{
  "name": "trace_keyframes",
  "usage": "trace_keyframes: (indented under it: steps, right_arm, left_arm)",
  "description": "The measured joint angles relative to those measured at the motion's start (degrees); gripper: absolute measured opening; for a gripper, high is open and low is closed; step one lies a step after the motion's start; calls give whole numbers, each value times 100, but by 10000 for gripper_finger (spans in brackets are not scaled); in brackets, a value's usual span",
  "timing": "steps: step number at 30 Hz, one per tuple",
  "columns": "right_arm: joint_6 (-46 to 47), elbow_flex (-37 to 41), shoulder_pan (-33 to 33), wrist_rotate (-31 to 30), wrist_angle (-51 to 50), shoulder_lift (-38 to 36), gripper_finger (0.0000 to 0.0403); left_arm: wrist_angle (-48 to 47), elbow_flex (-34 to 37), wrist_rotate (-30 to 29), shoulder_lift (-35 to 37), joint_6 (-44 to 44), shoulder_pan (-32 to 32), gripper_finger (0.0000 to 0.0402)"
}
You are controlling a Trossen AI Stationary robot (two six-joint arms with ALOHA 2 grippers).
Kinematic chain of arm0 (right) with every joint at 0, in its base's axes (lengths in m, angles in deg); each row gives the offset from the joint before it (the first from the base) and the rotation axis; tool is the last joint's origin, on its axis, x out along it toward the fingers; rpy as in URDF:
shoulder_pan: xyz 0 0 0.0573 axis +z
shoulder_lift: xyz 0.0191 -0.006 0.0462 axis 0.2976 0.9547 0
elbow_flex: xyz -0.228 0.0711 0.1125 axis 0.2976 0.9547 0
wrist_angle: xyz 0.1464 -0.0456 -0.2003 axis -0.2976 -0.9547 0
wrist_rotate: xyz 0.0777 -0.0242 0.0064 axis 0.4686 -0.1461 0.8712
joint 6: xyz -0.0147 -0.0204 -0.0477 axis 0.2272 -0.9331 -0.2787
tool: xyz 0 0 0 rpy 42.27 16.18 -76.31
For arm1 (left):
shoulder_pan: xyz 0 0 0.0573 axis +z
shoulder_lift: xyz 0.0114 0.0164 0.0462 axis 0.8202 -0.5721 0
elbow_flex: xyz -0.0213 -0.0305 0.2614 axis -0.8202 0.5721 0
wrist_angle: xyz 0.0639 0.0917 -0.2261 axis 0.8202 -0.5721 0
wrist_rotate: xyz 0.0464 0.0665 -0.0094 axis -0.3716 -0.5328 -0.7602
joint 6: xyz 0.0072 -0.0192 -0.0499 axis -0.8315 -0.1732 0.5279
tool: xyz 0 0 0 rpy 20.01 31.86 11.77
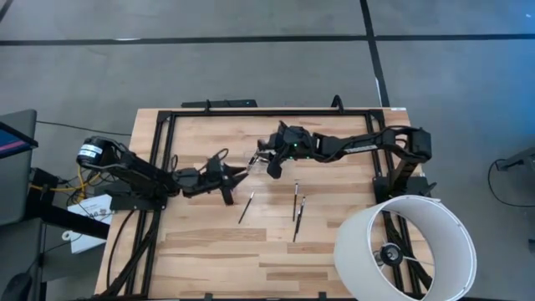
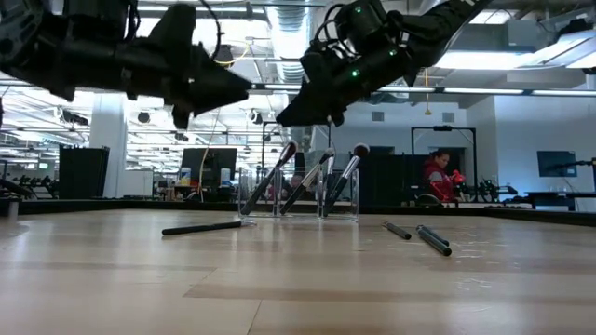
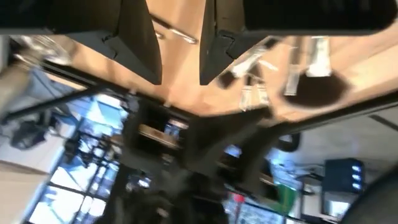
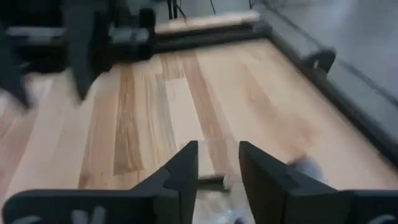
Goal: Put items in baskets/containers
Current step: Put the eyeshadow brush into the transparent organizer
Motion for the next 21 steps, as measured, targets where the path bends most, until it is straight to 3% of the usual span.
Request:
trace_keyframes:
  steps: [4,9,15,21]
  right_arm:
    - [-116,0,116,1,-69,6,125]
    - [-172,7,313,-2,-184,49,130]
    - [-346,4,423,-2,-133,47,127]
    - [-415,4,483,-16,-158,47,127]
  left_arm:
    - [-1239,-642,-223,2,47,-367,104]
    - [-3613,-1470,-1221,-160,901,-759,104]
    - [-3794,-1630,-1391,-1062,1856,-1048,104]
    - [-3810,-1789,-1779,-2039,1942,-1141,104]
